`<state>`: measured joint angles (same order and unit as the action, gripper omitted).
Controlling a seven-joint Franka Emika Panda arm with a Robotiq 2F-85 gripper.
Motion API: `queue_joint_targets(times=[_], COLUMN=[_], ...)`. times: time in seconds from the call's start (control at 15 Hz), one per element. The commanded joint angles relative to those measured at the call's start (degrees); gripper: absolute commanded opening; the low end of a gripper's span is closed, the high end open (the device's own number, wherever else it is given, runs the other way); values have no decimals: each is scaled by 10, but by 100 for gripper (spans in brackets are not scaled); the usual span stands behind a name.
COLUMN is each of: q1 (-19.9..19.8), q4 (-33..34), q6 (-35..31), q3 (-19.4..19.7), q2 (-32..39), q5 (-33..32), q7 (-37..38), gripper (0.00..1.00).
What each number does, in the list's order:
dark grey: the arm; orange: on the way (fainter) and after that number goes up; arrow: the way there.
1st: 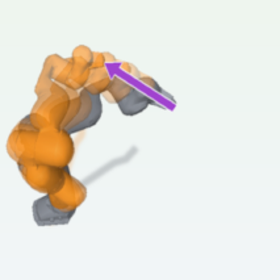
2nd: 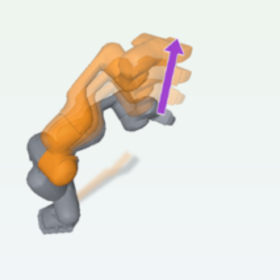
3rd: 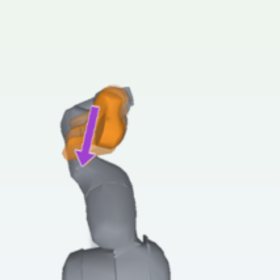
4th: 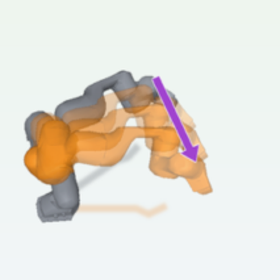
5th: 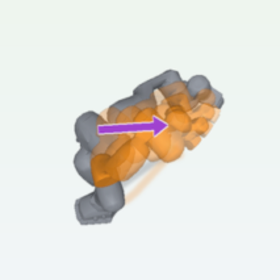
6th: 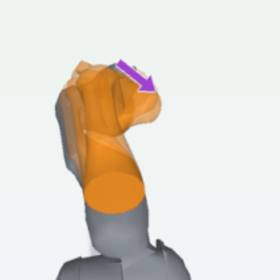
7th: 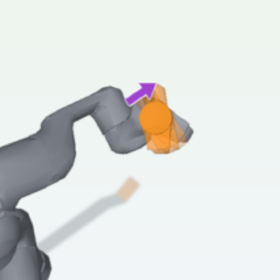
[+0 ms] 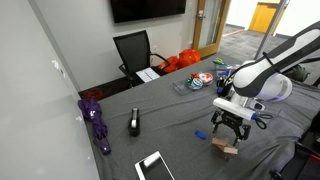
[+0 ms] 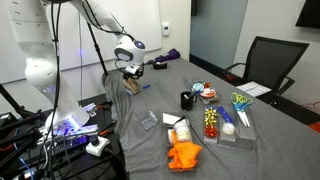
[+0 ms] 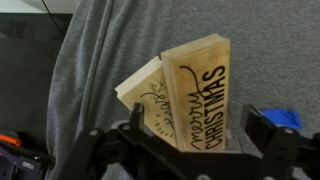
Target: Take the brown thing out of the clear plastic box
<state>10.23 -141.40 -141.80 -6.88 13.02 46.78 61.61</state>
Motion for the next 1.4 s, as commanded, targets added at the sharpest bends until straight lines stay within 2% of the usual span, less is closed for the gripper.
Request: queue_joint_targets(times=[0.0, 0.6, 0.93, 1.33], q1=[-1, -3, -2, -3], q4=[-2, 21, 46, 76], q6=[10, 42, 76, 73], q3=[-4, 1, 5, 4], q2=[-1, 12, 24, 43], q5=[-10, -76, -120, -125], q7=[-24, -11, 31, 47], gripper=[100, 100, 100, 100])
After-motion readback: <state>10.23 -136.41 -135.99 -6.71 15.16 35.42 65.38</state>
